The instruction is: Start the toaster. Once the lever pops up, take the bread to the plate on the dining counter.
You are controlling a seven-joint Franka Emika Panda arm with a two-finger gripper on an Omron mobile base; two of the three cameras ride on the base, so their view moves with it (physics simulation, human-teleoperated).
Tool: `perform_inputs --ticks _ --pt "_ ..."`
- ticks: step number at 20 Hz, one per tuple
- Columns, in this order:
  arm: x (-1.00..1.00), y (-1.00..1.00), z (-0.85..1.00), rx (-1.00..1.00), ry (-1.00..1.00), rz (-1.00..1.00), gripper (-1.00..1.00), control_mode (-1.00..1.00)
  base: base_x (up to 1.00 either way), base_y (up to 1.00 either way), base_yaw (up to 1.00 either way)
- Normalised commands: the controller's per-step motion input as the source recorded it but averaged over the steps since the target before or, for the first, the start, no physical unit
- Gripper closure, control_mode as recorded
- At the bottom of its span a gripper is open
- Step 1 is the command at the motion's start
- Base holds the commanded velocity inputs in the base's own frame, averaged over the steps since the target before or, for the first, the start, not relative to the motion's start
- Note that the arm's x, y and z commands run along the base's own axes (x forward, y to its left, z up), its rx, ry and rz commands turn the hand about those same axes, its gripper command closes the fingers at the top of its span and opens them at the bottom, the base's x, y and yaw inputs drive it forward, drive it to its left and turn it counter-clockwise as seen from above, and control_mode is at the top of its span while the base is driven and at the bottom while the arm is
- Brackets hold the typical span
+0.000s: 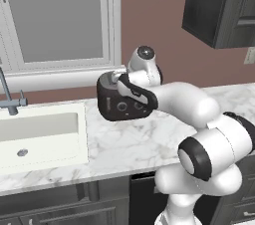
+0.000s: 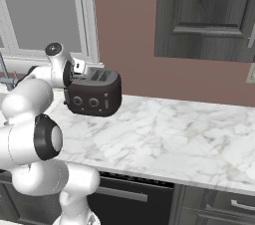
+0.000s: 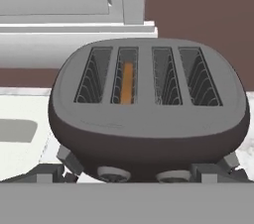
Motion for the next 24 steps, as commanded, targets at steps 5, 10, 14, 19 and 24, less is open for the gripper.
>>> perform_inputs --ticks 5,10,14,19,24 --pt "0.20 0.00 0.00 0.00 0.00 0.00 -1.00 -1.00 0.00 0.00 0.00" --pt "0.28 0.00 -0.01 0.00 0.00 0.00 -1.00 -1.00 0.00 0.00 0.00" --pt "0.21 0.00 -0.06 0.00 0.00 0.00 -1.00 -1.00 0.00 0.00 0.00" --pt "0.20 0.00 -0.13 0.00 0.00 0.00 -1.00 -1.00 0.00 0.00 0.00" --pt "0.18 0.00 -0.19 0.00 0.00 0.00 -1.00 -1.00 0.00 0.00 0.00"
